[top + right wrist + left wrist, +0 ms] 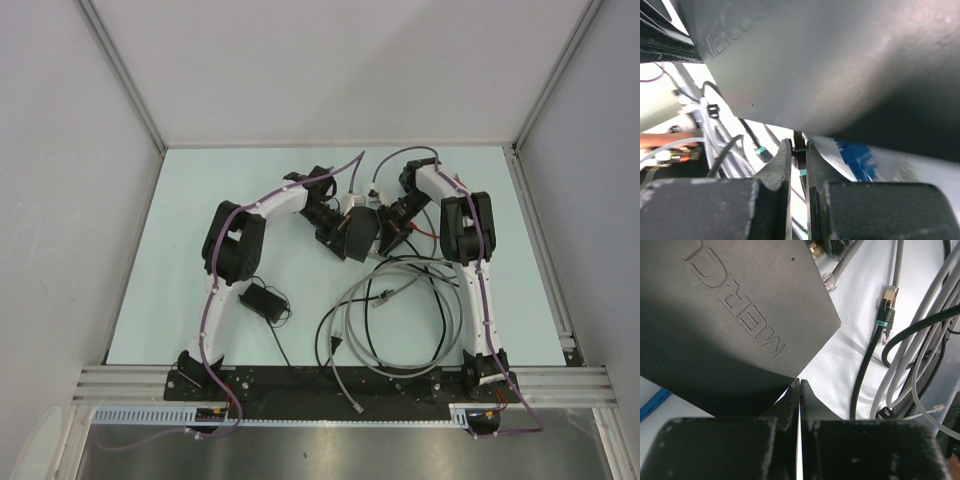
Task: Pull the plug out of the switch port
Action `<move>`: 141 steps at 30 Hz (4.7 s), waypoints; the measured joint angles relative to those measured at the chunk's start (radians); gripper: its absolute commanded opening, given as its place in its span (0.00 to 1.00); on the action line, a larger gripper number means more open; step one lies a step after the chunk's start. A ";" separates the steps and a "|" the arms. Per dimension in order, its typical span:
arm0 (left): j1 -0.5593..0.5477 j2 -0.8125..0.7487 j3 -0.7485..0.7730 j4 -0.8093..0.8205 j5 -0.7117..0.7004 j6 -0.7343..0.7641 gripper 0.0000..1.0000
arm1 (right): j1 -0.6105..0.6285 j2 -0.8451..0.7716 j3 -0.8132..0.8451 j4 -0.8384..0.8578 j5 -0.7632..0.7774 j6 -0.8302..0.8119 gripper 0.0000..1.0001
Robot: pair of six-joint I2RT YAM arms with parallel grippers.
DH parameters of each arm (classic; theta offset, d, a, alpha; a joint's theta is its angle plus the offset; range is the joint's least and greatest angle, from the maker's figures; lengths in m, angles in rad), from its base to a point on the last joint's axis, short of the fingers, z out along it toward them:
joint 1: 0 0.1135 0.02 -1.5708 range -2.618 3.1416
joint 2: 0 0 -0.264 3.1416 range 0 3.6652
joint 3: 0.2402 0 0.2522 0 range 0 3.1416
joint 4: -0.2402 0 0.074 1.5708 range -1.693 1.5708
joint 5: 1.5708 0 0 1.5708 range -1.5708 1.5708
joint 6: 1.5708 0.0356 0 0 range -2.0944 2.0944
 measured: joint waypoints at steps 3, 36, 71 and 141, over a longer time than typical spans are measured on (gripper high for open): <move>0.004 0.000 0.003 -0.001 0.008 0.000 0.00 | -0.010 -0.002 0.041 0.010 0.009 -0.053 0.01; 0.079 -0.069 0.051 0.052 0.046 -0.033 0.00 | -0.169 -0.129 0.370 0.328 0.509 0.163 0.54; 0.038 -0.009 -0.011 0.034 0.003 0.002 0.00 | -0.017 -0.192 -0.252 0.262 -0.072 0.105 0.48; 0.031 0.075 0.137 0.045 0.064 -0.077 0.00 | -0.006 -0.080 -0.198 0.266 -0.203 0.166 0.33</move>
